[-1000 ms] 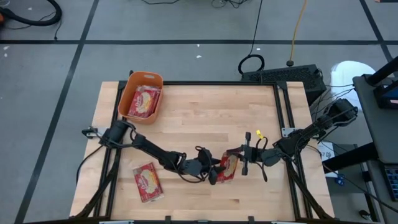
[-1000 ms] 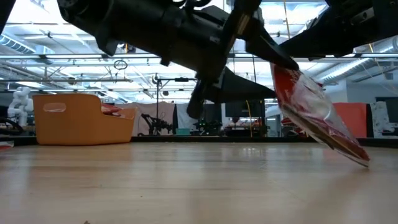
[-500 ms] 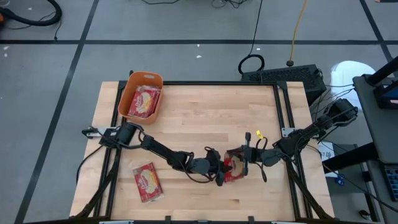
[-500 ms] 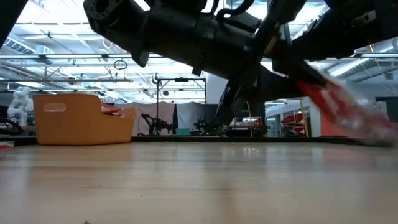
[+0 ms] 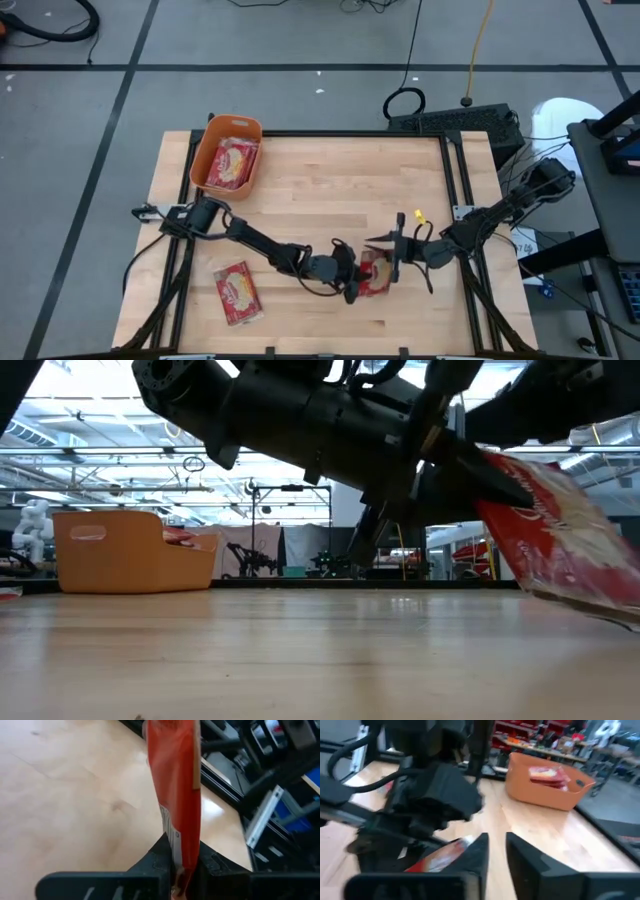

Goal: Sort popcorn bags into baskets
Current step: Put the red popcorn bag into the orange bin

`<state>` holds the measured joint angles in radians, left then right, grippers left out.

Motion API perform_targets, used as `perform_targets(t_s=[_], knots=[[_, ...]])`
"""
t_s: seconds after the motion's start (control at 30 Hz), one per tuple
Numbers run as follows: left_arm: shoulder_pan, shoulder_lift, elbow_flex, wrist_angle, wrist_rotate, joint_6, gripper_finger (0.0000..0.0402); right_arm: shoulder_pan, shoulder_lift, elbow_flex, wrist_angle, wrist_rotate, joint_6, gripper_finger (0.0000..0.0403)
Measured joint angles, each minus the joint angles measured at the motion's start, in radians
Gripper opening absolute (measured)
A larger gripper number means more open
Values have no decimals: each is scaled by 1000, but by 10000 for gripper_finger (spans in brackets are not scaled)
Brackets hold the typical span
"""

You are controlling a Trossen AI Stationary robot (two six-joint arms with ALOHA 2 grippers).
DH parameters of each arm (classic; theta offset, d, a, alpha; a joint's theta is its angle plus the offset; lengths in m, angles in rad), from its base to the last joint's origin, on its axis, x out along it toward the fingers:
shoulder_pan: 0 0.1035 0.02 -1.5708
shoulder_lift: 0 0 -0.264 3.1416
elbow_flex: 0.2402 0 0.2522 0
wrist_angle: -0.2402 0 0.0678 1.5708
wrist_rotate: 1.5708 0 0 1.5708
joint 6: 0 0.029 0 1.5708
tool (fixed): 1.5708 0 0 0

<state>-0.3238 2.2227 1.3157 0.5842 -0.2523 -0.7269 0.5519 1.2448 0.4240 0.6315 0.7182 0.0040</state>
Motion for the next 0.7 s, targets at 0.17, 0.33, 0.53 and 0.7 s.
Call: perform_targets(t_s=[0.17, 0.33, 0.53, 0.7], knots=[[1, -61, -1, -120, 79, -28, 33, 45, -57, 0, 31, 123, -44, 121], [1, -214, -1, -398, 88, -25, 34, 84, -172, 0, 36, 146, -117, 163], [8, -408, -1, -664, 83, -13, 34, 111, -252, 0, -12, 142, -146, 175], [8, -550, -1, -859, 60, -43, 35, 144, -260, 0, -89, 140, -119, 170]])
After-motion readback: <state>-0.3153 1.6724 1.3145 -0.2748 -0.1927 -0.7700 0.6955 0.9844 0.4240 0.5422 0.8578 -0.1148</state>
